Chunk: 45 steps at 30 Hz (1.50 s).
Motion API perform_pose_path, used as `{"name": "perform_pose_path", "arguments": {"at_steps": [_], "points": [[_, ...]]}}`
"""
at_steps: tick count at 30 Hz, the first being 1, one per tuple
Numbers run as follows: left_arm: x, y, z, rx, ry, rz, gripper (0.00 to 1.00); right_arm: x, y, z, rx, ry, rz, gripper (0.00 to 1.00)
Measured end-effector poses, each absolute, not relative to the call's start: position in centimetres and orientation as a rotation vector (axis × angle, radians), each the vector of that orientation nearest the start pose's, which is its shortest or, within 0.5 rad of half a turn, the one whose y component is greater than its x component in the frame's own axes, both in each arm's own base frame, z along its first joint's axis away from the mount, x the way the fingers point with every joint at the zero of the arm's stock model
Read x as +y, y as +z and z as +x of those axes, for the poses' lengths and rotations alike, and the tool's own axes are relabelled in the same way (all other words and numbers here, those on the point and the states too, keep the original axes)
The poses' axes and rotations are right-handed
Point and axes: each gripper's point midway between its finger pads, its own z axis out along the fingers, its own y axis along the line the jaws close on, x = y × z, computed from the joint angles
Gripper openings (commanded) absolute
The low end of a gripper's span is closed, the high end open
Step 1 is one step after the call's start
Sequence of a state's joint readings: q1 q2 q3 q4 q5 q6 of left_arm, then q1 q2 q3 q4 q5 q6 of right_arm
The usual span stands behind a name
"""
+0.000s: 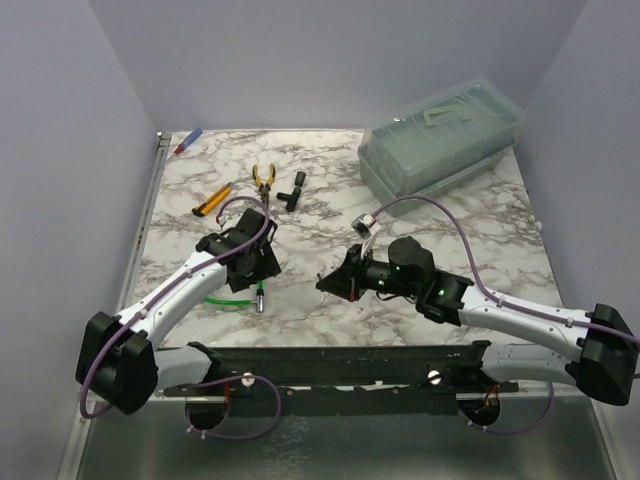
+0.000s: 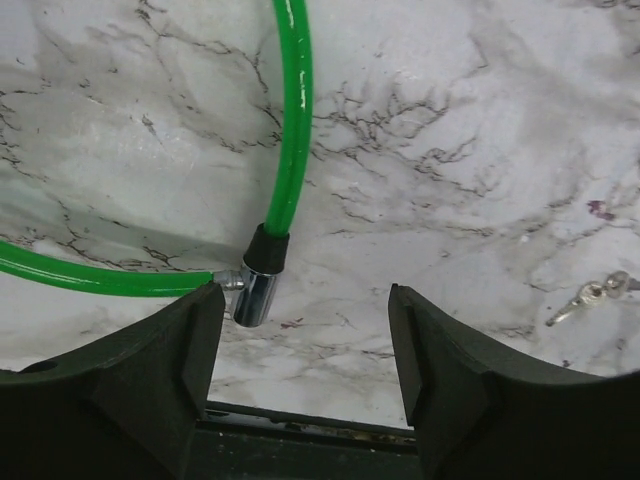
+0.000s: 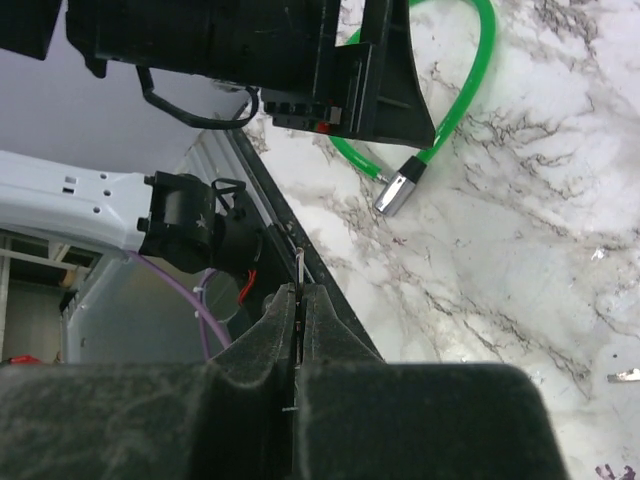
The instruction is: Unlock with the key
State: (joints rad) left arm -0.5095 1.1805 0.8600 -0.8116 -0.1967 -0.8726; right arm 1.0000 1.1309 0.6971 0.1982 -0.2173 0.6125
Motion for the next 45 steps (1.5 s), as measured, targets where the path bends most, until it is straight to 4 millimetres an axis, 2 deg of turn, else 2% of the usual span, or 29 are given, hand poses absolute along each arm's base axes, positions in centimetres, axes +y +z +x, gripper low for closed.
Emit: {"name": "perform_pose_path", "arguments": {"at_steps": [5,9,14,16,20,24,30,32,34,38,40,45], "points": [[-11.6,6.9,21.8,2.700,-0.078,-0.551,0.68,34.6,20.7,14.8,1.956,1.303,-0.540,0.00],[-11.5,4.6,21.8,2.751,-0.020,-0.547,0.60,34.3,21.1,14.6,1.943,1.313,-0.534,0.00],[-11.4,2.1,22.1,2.795,0.032,-0.518,0.55,33.9,21.4,14.4,1.928,1.321,-0.530,0.00],[-11.6,1.7,22.4,2.803,0.038,-0.500,0.43,33.8,21.3,14.3,1.932,1.321,-0.530,0.00],[-11.7,1.6,22.8,2.802,0.034,-0.477,0.00,33.6,21.0,14.2,1.939,1.323,-0.525,0.00],[-12.2,1.6,22.7,2.813,-0.003,-0.460,0.00,33.3,20.9,14.0,1.941,1.329,-0.517,0.00],[-12.7,2.0,22.8,2.825,-0.063,-0.451,0.00,33.3,20.7,14.1,1.933,1.351,-0.502,0.00],[-13.7,2.6,23.4,2.820,-0.131,-0.430,0.00,33.4,20.4,14.3,1.928,1.392,-0.486,0.00],[-15.4,4.2,24.7,2.798,-0.238,-0.390,0.00,33.4,19.5,15.1,1.937,1.435,-0.448,0.00],[-17.9,7.6,27.5,2.723,-0.417,-0.322,0.00,33.5,16.2,16.5,2.029,1.496,-0.372,0.00],[-18.8,9.1,28.9,2.688,-0.500,-0.292,0.00,34.1,15.2,16.4,2.063,1.528,-0.373,0.01],[-19.8,10.5,30.4,2.673,-0.613,-0.263,0.00,35.7,14.8,16.5,2.076,1.597,-0.413,0.00]]}}
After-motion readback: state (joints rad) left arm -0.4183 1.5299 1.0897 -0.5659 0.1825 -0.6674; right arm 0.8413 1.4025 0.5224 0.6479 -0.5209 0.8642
